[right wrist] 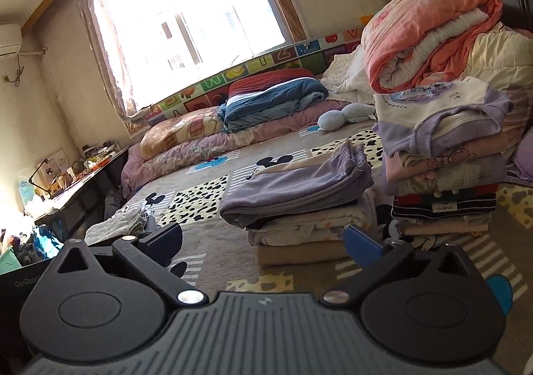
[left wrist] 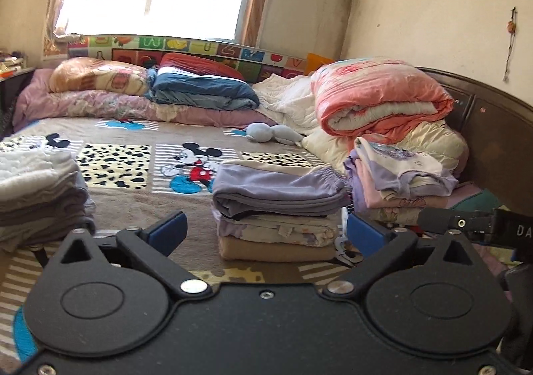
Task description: Fold clothes
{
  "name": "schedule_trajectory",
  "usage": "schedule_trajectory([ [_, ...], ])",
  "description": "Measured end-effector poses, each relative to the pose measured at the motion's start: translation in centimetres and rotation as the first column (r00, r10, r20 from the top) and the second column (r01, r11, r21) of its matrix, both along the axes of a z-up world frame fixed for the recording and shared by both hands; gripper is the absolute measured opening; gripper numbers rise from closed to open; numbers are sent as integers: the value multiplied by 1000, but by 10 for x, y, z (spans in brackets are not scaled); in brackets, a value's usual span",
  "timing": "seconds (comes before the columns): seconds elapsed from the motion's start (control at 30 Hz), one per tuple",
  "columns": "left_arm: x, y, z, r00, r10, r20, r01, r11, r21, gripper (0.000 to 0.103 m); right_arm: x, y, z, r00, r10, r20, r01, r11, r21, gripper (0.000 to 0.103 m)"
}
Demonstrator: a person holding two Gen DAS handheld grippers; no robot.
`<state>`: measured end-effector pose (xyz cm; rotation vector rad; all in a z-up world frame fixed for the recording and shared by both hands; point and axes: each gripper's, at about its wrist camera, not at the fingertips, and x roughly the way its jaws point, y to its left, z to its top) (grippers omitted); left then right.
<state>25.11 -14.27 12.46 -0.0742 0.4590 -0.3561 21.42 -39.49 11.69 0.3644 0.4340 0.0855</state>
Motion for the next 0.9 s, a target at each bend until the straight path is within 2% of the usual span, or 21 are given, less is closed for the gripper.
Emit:
schedule_trajectory([
  [0.07, -6, -3, 8, 1000, 20, -8, -19, 999, 44, 103, -5, 4, 11, 1000, -17, -26, 16, 999, -37, 103],
  [0.2, -21, -10, 18, 1000, 30, -3, -29, 990, 140, 103, -20, 7, 25, 999, -29, -46, 27, 998, -49, 103],
  [0.3, -33, -12, 18, 1000, 29, 7, -30, 985, 172, 103, -29, 14, 32, 998, -40, -58, 35, 995, -90, 103],
  [0.6, -53, -4, 18, 998, 38, -46, -32, 991, 128, 103, -52, 30, 33, 995, -28, -91, 15, 990, -139, 103],
  [0.9, -74, -4, 21, 999, 41, -24, -37, 989, 143, 103, -68, 40, 29, 995, -24, -102, 8, 989, -149, 103],
])
